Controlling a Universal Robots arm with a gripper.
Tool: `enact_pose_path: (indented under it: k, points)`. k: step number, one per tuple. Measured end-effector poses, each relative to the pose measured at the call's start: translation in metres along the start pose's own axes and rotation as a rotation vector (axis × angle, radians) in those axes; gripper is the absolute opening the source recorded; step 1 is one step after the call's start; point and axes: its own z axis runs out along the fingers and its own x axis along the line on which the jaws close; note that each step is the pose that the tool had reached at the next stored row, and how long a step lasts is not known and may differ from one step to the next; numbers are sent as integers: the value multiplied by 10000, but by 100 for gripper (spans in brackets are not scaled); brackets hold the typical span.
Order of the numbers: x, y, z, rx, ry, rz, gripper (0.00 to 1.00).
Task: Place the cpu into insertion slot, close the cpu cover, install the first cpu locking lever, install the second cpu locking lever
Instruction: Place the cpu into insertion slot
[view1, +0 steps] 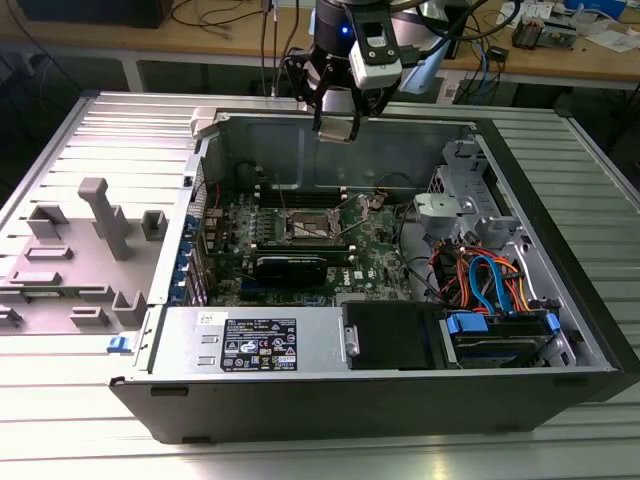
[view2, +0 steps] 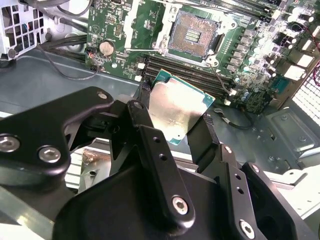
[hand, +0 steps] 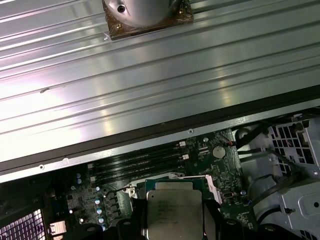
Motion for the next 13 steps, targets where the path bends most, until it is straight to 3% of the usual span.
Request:
enact_pose_path:
  k: [3,6,13]
  points:
    - [-3,-14,0,-1,-1,13,54]
    - [-4,-14,5,-7,-44,514,54]
    - [-4,-15,13,4,-110,1255,54]
